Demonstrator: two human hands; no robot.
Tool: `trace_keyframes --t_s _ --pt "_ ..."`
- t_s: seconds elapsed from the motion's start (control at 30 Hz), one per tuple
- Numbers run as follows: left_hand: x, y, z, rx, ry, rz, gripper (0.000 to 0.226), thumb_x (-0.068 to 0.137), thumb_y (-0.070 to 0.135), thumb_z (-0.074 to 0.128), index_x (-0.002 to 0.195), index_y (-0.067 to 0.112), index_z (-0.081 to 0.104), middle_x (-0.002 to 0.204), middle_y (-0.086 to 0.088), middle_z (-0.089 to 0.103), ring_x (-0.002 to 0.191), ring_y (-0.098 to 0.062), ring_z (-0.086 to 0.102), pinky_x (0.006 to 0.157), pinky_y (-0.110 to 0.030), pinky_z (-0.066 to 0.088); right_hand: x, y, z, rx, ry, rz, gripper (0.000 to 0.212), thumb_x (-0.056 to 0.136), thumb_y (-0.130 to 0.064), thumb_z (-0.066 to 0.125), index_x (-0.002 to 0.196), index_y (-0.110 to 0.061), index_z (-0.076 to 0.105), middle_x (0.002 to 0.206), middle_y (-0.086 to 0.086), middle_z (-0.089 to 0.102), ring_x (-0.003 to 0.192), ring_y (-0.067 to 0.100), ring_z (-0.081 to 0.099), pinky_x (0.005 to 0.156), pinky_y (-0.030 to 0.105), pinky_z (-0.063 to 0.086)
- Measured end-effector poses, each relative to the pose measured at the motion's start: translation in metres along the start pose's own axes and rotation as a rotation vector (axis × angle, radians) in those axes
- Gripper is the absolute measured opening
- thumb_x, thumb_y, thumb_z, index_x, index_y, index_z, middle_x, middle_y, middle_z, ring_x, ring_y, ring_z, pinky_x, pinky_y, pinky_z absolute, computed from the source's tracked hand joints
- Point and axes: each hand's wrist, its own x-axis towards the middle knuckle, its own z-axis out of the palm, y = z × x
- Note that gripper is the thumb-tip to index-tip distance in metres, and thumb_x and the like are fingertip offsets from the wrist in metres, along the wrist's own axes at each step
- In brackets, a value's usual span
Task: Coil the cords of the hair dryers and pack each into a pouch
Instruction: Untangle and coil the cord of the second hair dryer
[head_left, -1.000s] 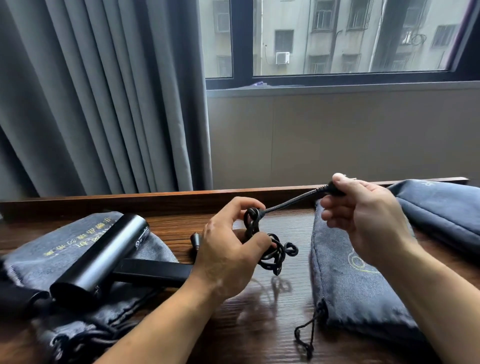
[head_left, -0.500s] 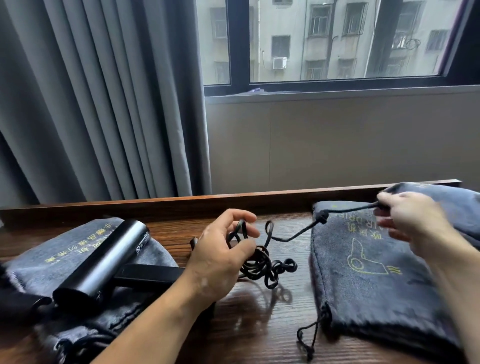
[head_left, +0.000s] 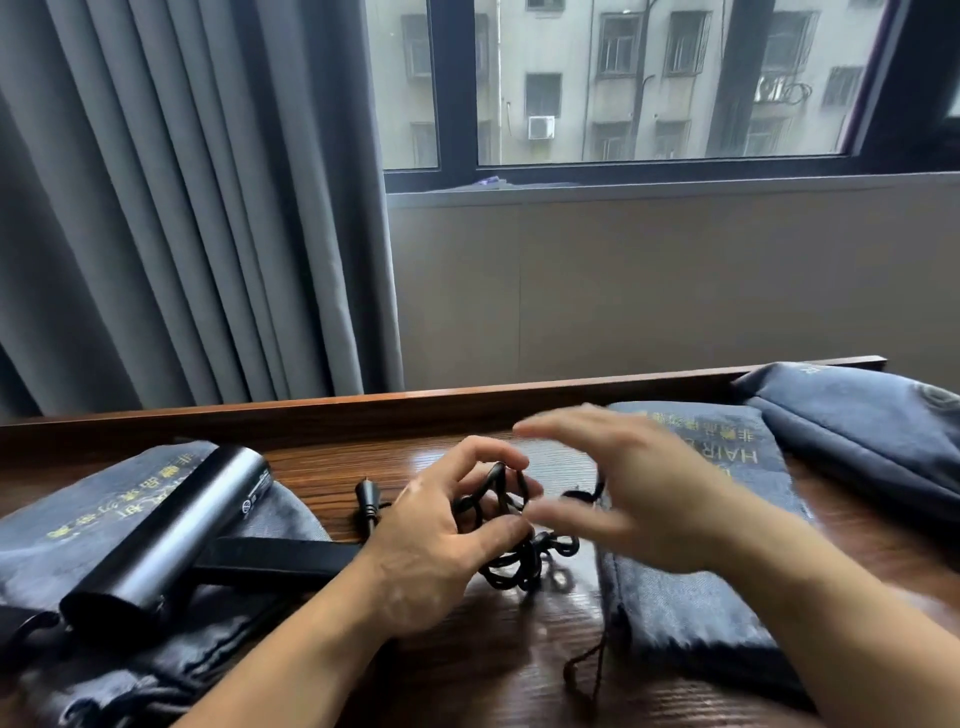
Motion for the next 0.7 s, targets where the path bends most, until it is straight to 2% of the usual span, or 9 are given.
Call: trace_keyframes --t_s 0.07,0.13,0.2,0.3,0.4,0.47,0.53,0.63,0.7 --pt "-0.001 0.0 -0.002 -0.019 0.026 0.022 0.037 0.093 -0.001 0.069 0.117 0.025 0.058 0.115 -0.007 0.072 0.098 -0.036 0.073 0.091 -0.051 0.06 0.005 -0.001 0.009 -0.183 -0.117 0.018 0.06 0.082 -0.081 0.045 0.127 -0.045 0.06 0.099 -0.019 0.073 0.085 -0.001 0.059 0.081 0.023 0.05" --pt "-0.001 0.001 -0.004 -0.043 0.097 0.035 0.043 0.092 -0.005 0.067 0.12 0.026 0.056 0.116 -0.002 0.072 0.091 -0.034 0.076 0.088 -0.049 0.061 0.006 0.01 0.003 -0.22 -0.091 0.05 0.056 0.079 -0.082 0.039 0.104 -0.045 0.071 0.067 -0.02 0.068 0.067 0.001 0.057 0.068 0.027 0.05" --pt "0.0 0.004 -0.006 -0.074 0.142 0.032 0.053 0.091 -0.005 0.069 0.126 0.03 0.052 0.118 0.0 0.071 0.088 -0.032 0.077 0.085 -0.046 0.062 0.003 0.027 -0.01 -0.191 -0.001 0.103 0.06 0.07 -0.087 0.04 0.084 -0.041 0.076 0.05 -0.021 0.057 0.057 -0.003 0.054 0.061 0.022 0.044" --pt "0.0 0.006 -0.007 -0.067 0.136 -0.012 0.057 0.09 0.0 0.072 0.131 0.03 0.047 0.121 -0.002 0.069 0.087 -0.03 0.077 0.088 -0.046 0.061 -0.006 0.053 -0.025 -0.184 0.271 0.235 0.053 0.061 -0.087 0.047 0.064 -0.04 0.071 0.046 -0.015 0.053 0.048 -0.001 0.049 0.058 0.026 0.042" --pt "0.001 0.007 -0.006 -0.076 0.151 -0.054 0.046 0.089 0.002 0.074 0.124 0.021 0.051 0.114 -0.005 0.072 0.085 -0.029 0.078 0.082 -0.041 0.063 -0.009 0.074 -0.023 -0.209 0.402 0.326 0.044 0.067 -0.079 0.053 0.061 -0.037 0.064 0.049 -0.015 0.053 0.052 0.007 0.052 0.058 0.03 0.045" --pt "0.003 0.007 -0.006 -0.159 0.202 -0.071 0.033 0.089 -0.002 0.072 0.117 0.01 0.056 0.106 -0.012 0.075 0.083 -0.033 0.077 0.074 -0.036 0.063 -0.009 0.088 -0.02 -0.235 0.438 0.382 0.043 0.071 -0.072 0.063 0.067 -0.029 0.07 0.054 -0.014 0.056 0.056 0.015 0.055 0.06 0.03 0.043" --pt "0.006 0.003 -0.007 -0.206 0.239 -0.084 0.02 0.092 -0.002 0.069 0.109 0.001 0.059 0.103 -0.017 0.076 0.085 -0.037 0.077 0.076 -0.039 0.063 -0.009 0.098 -0.02 -0.251 0.467 0.423 0.035 0.074 -0.061 0.074 0.071 -0.027 0.072 0.057 -0.014 0.055 0.06 0.018 0.055 0.063 0.029 0.038" --pt "0.009 -0.003 -0.009 -0.206 0.293 -0.06 0.011 0.095 0.004 0.065 0.106 0.007 0.063 0.099 -0.016 0.077 0.092 -0.038 0.075 0.084 -0.051 0.061 -0.009 0.106 -0.017 -0.239 0.459 0.459 0.033 0.077 -0.058 0.076 0.07 -0.027 0.07 0.058 -0.013 0.055 0.064 0.021 0.056 0.065 0.03 0.039" --pt "0.009 -0.005 -0.009 -0.265 0.289 -0.028 0.016 0.094 0.007 0.064 0.109 0.011 0.064 0.098 -0.016 0.077 0.093 -0.038 0.073 0.086 -0.056 0.06 -0.008 0.107 -0.011 -0.26 0.418 0.48 0.035 0.078 -0.061 0.073 0.068 -0.028 0.068 0.059 -0.011 0.058 0.066 0.023 0.059 0.065 0.031 0.041"
